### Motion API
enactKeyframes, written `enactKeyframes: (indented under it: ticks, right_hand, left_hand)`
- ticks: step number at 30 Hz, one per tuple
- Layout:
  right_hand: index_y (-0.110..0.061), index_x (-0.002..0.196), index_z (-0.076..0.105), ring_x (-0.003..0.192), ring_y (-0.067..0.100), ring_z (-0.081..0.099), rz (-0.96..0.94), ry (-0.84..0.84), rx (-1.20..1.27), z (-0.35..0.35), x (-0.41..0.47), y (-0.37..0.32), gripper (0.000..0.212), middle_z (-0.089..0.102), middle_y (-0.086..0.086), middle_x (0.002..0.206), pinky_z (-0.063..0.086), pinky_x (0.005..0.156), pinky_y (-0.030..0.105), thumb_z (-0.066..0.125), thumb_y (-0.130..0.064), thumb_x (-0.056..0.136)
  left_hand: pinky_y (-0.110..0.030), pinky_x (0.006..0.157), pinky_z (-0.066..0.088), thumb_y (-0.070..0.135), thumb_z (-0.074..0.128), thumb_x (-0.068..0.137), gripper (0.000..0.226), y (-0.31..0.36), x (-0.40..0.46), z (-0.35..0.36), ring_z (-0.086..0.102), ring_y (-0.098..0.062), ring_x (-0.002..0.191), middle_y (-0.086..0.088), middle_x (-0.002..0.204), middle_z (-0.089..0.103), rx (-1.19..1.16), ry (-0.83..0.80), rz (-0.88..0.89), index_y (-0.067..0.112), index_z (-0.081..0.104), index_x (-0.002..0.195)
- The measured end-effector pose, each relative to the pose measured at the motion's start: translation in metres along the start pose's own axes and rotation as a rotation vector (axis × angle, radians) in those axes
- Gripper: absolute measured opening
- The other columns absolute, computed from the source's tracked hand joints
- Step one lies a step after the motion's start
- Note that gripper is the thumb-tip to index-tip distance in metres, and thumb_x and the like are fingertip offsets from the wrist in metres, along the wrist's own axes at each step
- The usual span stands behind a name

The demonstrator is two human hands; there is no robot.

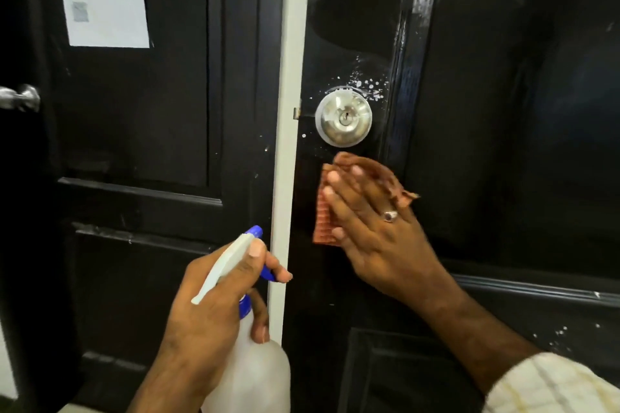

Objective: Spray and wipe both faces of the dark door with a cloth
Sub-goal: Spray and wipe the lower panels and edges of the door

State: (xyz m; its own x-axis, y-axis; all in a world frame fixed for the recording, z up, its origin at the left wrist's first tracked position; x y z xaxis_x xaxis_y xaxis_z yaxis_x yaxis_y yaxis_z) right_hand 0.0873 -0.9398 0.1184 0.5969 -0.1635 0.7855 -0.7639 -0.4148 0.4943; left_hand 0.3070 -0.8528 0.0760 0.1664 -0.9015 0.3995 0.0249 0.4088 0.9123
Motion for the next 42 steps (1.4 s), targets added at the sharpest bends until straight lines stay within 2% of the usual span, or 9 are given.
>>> enactKeyframes:
  ticks: [5,10,15,21,28,36,39,41,42]
  right_hand:
    - [-0.01,0.166,0.036,0.165,0.033,0.02,0.279,0.05,0.047,0.004,-0.013,0.001,0.063,0.025,0.009,0.177,0.022,0.131,0.056,0.054,-0.027,0.108]
    - [-0.015,0.17,0.026,0.167,0.028,0.003,-0.033,-0.107,0.036,0.023,0.034,-0.044,0.063,0.013,0.004,0.18,0.017,0.131,0.056,0.043,-0.031,0.112]
    - [-0.016,0.173,0.011,0.167,0.029,-0.007,-0.039,-0.197,0.059,0.037,0.006,-0.053,0.066,0.0,0.005,0.181,0.015,0.132,0.055,0.037,-0.033,0.114]
    - [-0.014,0.168,0.032,0.165,0.03,0.019,-0.117,-0.22,0.083,0.02,-0.115,-0.022,0.064,0.023,0.005,0.178,0.035,0.125,0.055,0.056,-0.024,0.11]
    - [-0.008,0.167,0.031,0.166,0.038,0.011,0.215,-0.065,0.125,0.035,-0.064,-0.05,0.065,0.022,0.012,0.177,0.014,0.133,0.056,0.055,-0.026,0.109]
    - [-0.013,0.168,0.032,0.166,0.03,0.015,-0.038,-0.212,0.186,0.051,-0.123,-0.061,0.066,0.022,0.006,0.178,0.03,0.13,0.052,0.059,-0.022,0.109]
    - [-0.009,0.164,0.04,0.163,0.036,0.025,-0.01,-0.208,0.133,0.041,-0.154,-0.037,0.066,0.03,0.011,0.175,0.039,0.123,0.058,0.067,-0.018,0.104]
    - [-0.005,0.161,0.043,0.162,0.04,0.026,0.127,-0.104,0.082,0.035,-0.14,-0.023,0.064,0.033,0.016,0.172,0.029,0.128,0.059,0.067,-0.017,0.103]
    - [-0.005,0.162,0.041,0.163,0.04,0.023,0.227,-0.067,0.067,0.035,-0.125,-0.021,0.065,0.032,0.016,0.173,0.023,0.13,0.059,0.065,-0.019,0.104]
  left_hand:
    - [-0.037,0.053,0.06,0.047,0.055,0.091,0.045,-0.001,0.001,-0.001,0.06,-0.028,0.046,-0.006,0.093,0.08,-0.006,0.019,0.01,0.007,0.075,0.093]
    - [-0.033,0.052,0.058,0.048,0.055,0.094,0.042,-0.006,-0.002,0.004,0.059,-0.031,0.047,-0.007,0.093,0.08,-0.01,0.012,-0.007,0.012,0.077,0.091]
    - [-0.037,0.05,0.058,0.045,0.055,0.095,0.035,-0.026,-0.003,0.015,0.059,-0.03,0.048,-0.008,0.093,0.08,0.003,0.011,-0.03,0.02,0.077,0.084]
    - [-0.041,0.052,0.056,0.042,0.057,0.098,0.039,-0.065,-0.004,0.036,0.056,-0.028,0.045,-0.011,0.095,0.079,0.027,-0.039,-0.084,0.008,0.075,0.093]
    - [-0.036,0.046,0.056,0.044,0.057,0.096,0.04,-0.088,-0.007,0.033,0.058,-0.026,0.044,-0.009,0.091,0.079,0.027,0.046,-0.081,0.007,0.074,0.092]
    - [-0.041,0.05,0.058,0.017,0.07,0.097,0.01,-0.145,-0.044,-0.003,0.061,-0.034,0.051,-0.018,0.075,0.074,0.065,0.127,-0.3,0.007,0.072,0.096]
    - [-0.04,0.05,0.057,0.021,0.073,0.093,0.033,-0.162,-0.048,-0.017,0.06,-0.037,0.05,-0.016,0.087,0.079,0.028,0.113,-0.324,-0.001,0.067,0.118]
    - [-0.042,0.052,0.06,0.034,0.076,0.083,0.049,-0.159,-0.046,-0.019,0.062,-0.034,0.052,-0.013,0.091,0.079,0.038,0.102,-0.322,0.004,0.068,0.121]
    - [-0.043,0.053,0.061,0.036,0.076,0.08,0.043,-0.156,-0.043,-0.019,0.062,-0.032,0.052,-0.013,0.09,0.079,0.049,0.091,-0.3,0.012,0.073,0.115]
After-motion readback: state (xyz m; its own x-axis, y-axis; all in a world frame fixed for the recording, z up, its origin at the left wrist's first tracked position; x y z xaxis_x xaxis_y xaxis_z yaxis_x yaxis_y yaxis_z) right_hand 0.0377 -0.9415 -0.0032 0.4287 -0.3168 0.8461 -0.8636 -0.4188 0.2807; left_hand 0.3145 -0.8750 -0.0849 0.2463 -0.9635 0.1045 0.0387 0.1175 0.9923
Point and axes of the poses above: each hand's wrist, its own x-axis towards the middle knuckle, its own z-axis out of the palm, y = z × x, the point moved 5 cm from there along x, towards the middle knuckle
